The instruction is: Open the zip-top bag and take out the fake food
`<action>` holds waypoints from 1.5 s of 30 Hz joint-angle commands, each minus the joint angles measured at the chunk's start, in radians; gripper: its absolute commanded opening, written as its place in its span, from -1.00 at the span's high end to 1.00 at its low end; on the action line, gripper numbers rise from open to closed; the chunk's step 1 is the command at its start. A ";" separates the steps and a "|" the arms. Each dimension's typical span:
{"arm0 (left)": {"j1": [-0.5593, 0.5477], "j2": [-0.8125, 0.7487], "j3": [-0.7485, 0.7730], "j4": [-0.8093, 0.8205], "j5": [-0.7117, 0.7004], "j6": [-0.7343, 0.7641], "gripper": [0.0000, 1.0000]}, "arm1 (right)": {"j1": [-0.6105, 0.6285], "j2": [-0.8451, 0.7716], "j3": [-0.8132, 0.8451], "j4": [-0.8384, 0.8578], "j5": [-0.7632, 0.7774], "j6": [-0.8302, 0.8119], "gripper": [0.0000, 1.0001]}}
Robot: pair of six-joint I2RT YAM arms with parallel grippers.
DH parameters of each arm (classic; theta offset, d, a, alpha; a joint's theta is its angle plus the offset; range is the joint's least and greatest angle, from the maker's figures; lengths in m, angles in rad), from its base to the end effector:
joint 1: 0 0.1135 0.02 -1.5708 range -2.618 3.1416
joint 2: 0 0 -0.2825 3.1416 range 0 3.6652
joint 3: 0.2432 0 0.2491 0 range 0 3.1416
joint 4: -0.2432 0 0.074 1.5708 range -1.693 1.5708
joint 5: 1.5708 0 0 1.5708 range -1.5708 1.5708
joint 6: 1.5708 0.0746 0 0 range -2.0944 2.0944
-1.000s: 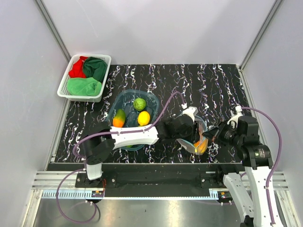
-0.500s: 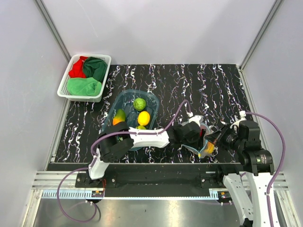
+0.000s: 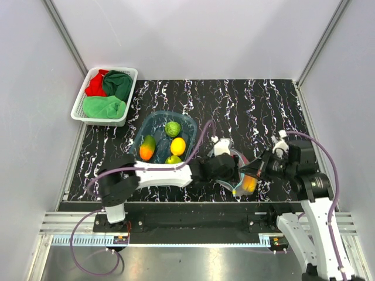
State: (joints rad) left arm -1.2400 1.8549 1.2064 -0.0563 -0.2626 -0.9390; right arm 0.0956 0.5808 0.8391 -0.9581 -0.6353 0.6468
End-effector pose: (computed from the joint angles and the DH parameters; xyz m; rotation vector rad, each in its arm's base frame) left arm 0.1610 -0.4092 0.1918 0.2142 2.3861 -0.8336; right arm 0.1001 0.0541 0.3019 0.2899 2.3293 1.1025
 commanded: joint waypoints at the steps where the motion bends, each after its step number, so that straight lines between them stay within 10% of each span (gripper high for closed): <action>1: 0.004 -0.205 -0.063 -0.088 -0.182 0.023 -0.48 | 0.039 0.083 -0.020 0.170 -0.267 0.025 1.00; 9: 0.005 -0.254 -0.033 -0.171 -0.106 0.072 -0.48 | 0.049 0.102 0.037 0.142 -0.133 -0.030 1.00; 20: 0.004 -0.014 0.101 -0.099 0.025 0.022 0.02 | 0.050 0.067 -0.011 0.039 0.008 -0.101 1.00; 40: -0.013 0.156 0.075 0.024 0.073 -0.069 -0.51 | 0.050 0.040 -0.028 0.041 -0.010 -0.075 1.00; 45: -0.012 0.136 0.044 0.041 0.053 -0.035 0.15 | 0.050 0.037 -0.026 0.035 0.003 -0.093 1.00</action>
State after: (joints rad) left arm -1.2495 1.9980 1.2720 -0.0502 -0.1875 -1.0004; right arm 0.1387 0.6266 0.8055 -0.9260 -0.6369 0.5720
